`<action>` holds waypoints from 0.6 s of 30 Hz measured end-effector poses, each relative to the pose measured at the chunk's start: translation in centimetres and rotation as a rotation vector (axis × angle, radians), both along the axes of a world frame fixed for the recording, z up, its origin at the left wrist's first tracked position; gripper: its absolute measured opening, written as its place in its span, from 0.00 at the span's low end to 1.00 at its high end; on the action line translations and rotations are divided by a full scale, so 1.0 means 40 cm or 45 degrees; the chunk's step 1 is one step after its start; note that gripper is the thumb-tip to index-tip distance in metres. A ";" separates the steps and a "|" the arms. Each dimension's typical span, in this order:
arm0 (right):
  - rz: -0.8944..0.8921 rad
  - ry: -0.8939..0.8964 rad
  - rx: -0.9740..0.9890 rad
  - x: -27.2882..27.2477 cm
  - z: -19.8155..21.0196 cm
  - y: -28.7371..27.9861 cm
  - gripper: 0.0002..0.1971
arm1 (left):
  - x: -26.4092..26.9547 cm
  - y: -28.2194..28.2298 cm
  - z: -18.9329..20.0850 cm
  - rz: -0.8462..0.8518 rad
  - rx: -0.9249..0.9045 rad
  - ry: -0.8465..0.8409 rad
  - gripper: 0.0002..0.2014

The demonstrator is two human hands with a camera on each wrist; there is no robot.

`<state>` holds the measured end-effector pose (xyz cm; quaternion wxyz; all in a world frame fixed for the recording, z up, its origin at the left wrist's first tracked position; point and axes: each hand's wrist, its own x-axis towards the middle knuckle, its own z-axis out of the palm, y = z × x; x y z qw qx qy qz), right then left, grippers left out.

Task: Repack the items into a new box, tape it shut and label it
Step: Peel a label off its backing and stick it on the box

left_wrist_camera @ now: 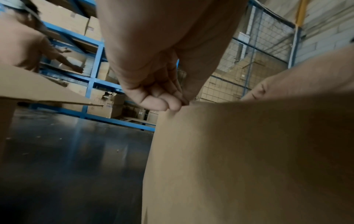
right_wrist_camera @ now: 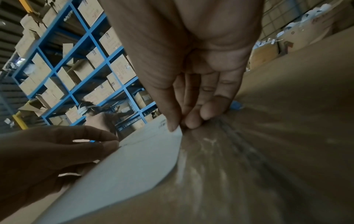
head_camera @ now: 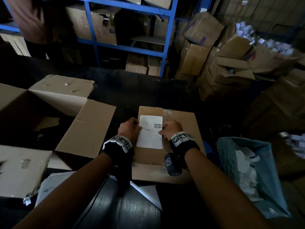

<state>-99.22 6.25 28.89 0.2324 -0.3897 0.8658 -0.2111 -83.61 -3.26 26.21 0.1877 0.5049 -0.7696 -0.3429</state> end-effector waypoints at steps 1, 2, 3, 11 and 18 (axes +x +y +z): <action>0.002 0.014 0.004 0.002 0.002 0.000 0.12 | 0.001 0.003 0.000 -0.015 -0.008 0.002 0.10; 0.008 0.029 0.005 0.004 0.003 -0.002 0.13 | 0.001 0.005 -0.001 -0.035 -0.015 0.002 0.10; 0.016 0.044 0.003 0.007 0.005 -0.003 0.15 | 0.001 0.008 -0.002 -0.056 -0.027 -0.001 0.11; 0.100 0.218 0.120 0.013 0.015 -0.020 0.31 | 0.008 0.021 -0.014 -0.210 -0.278 -0.142 0.19; 0.666 0.428 0.325 -0.027 0.020 -0.041 0.30 | 0.003 -0.041 -0.059 -0.718 -0.748 -0.208 0.26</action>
